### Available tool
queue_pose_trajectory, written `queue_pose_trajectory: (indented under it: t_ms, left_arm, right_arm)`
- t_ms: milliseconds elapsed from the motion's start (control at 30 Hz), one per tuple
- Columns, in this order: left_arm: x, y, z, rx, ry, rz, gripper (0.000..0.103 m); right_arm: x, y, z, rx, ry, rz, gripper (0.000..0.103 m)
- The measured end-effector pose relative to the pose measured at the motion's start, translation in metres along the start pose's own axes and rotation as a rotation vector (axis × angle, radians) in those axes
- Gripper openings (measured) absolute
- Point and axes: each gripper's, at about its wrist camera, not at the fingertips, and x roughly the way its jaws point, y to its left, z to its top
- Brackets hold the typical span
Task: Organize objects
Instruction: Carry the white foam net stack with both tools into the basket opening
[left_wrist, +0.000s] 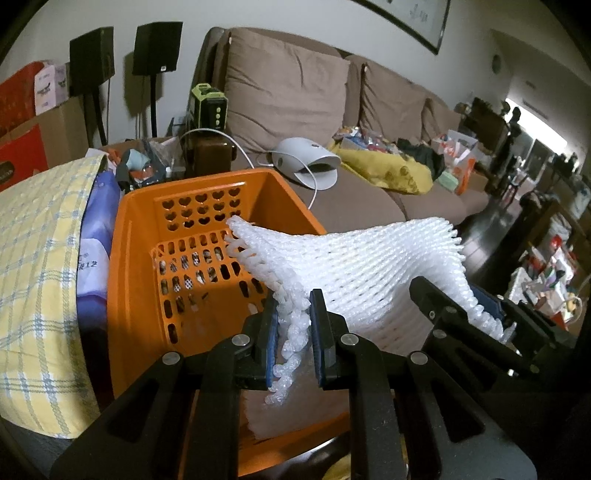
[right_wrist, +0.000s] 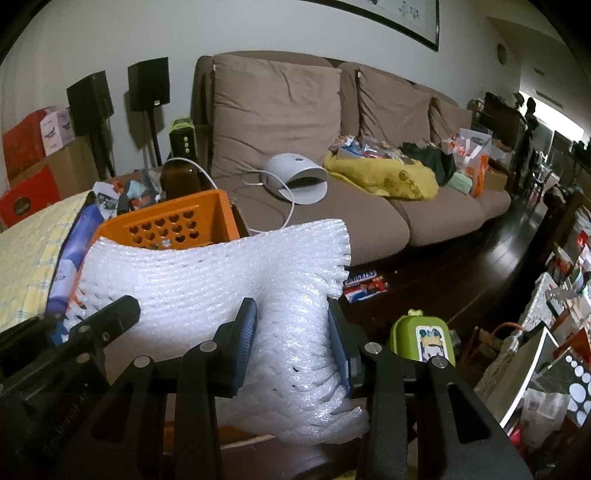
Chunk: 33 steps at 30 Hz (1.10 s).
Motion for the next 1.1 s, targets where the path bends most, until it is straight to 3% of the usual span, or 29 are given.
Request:
queue_pose_trajectory:
  t_ms: [433,733,933,1100]
  left_arm:
    - [0.005,-0.008,-0.008,0.015,0.022,-0.014,0.014]
    - [0.009,-0.003,-0.008,0.007,0.033,-0.004,0.015]
    - [0.007,-0.002,-0.008,0.017,0.028,0.004,0.014]
    - [0.008,0.000,-0.008,0.017,0.030,0.014,0.014]
  right_arm:
    - [0.010,-0.025,-0.003,0.076,0.044,0.044,0.038]
    - [0.009,-0.013,-0.003,0.006,0.033,0.012,0.038]
    - [0.011,0.002,-0.004,-0.099,0.023,-0.061,0.038]
    - [0.013,0.001,-0.005,-0.103,0.023,-0.057,0.038]
